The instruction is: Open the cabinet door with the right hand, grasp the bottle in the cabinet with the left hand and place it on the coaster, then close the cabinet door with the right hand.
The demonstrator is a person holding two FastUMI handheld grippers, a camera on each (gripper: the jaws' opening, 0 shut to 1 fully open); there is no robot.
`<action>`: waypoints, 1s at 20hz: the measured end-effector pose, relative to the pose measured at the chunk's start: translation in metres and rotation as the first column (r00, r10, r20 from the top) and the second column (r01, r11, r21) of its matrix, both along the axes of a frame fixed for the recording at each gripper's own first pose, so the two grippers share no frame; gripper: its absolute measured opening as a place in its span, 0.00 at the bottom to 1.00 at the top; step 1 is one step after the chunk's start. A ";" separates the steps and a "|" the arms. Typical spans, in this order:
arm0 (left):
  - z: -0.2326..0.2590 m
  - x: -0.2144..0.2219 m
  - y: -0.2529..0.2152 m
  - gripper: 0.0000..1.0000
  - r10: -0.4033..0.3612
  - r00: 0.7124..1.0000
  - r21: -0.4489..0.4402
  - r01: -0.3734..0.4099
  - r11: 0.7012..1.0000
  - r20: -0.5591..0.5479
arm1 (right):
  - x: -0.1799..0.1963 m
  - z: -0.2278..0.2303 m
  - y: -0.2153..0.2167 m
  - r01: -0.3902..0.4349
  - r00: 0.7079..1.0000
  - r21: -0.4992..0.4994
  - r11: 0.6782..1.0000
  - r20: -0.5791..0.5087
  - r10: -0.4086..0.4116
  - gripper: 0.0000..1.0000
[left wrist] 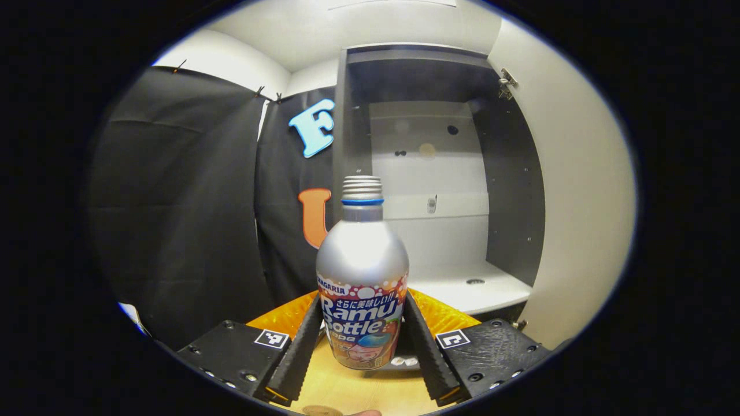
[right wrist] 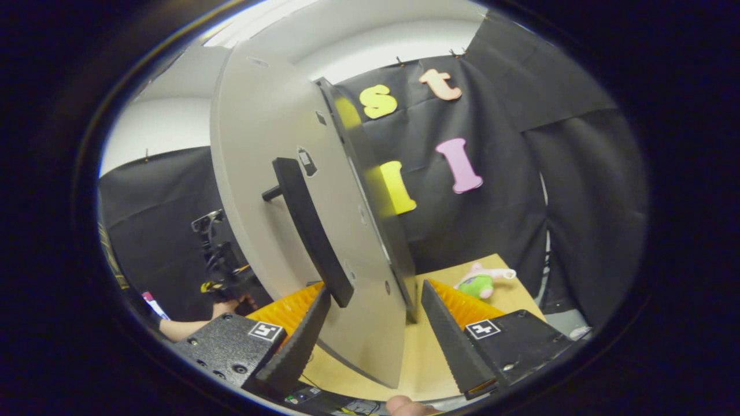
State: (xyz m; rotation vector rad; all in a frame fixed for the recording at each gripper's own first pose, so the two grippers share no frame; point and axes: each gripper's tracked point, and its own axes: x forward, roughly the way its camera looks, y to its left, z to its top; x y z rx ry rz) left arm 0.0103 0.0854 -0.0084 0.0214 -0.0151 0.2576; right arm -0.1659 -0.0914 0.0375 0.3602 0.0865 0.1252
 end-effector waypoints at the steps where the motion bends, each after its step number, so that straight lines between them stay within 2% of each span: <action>1: -0.014 -0.013 0.007 0.77 0.004 1.000 -0.002 -0.004 1.000 -0.015 | -0.002 -0.003 0.002 0.026 1.000 -0.002 1.000 -0.008 -0.026 0.99; 3: -0.048 -0.035 0.015 0.77 -0.007 0.999 -0.035 0.005 0.999 -0.038 | -0.010 -0.009 0.005 0.065 0.997 -0.013 0.998 -0.031 -0.065 0.99; 5: -0.074 -0.046 0.018 0.77 -0.023 0.999 -0.076 0.020 0.997 -0.034 | -0.021 -0.004 -0.003 0.146 0.989 -0.017 0.989 -0.004 -0.146 1.00; 6: -0.088 -0.055 0.026 0.77 -0.010 0.999 -0.073 0.007 0.997 -0.051 | -0.024 -0.001 -0.004 0.180 0.983 -0.016 0.983 0.019 -0.180 0.95; 7: -0.103 -0.061 0.034 0.77 0.011 0.997 -0.063 -0.015 0.998 -0.071 | -0.027 -0.002 -0.005 0.207 0.978 -0.020 0.978 0.025 -0.206 0.99; 10: -0.135 -0.068 0.044 0.77 0.020 0.998 -0.070 -0.024 0.997 -0.056 | -0.033 -0.031 -0.004 0.235 0.970 -0.083 0.968 -0.052 -0.239 0.99; 11: -0.148 -0.067 0.046 0.77 0.016 0.998 -0.068 -0.020 0.998 -0.057 | -0.035 -0.039 -0.006 0.247 0.963 -0.115 0.962 -0.081 -0.257 0.95; 14: -0.192 -0.065 0.052 0.77 0.019 0.996 -0.036 -0.023 0.999 -0.090 | -0.053 -0.060 -0.014 0.299 0.941 -0.168 0.940 -0.113 -0.319 0.99; 16: -0.220 -0.060 0.052 0.77 0.014 0.996 -0.017 -0.016 1.000 -0.093 | -0.060 -0.083 -0.013 0.301 0.926 -0.187 0.935 -0.176 -0.333 0.99; 18: -0.257 -0.059 0.053 0.77 0.031 0.989 0.021 -0.028 0.999 -0.144 | -0.066 -0.111 -0.006 0.254 0.905 -0.216 0.943 -0.290 -0.310 0.99; 20: -0.289 -0.062 0.052 0.77 0.039 0.979 0.018 -0.036 0.999 -0.200 | -0.068 -0.125 0.000 0.237 0.890 -0.241 0.941 -0.334 -0.309 1.00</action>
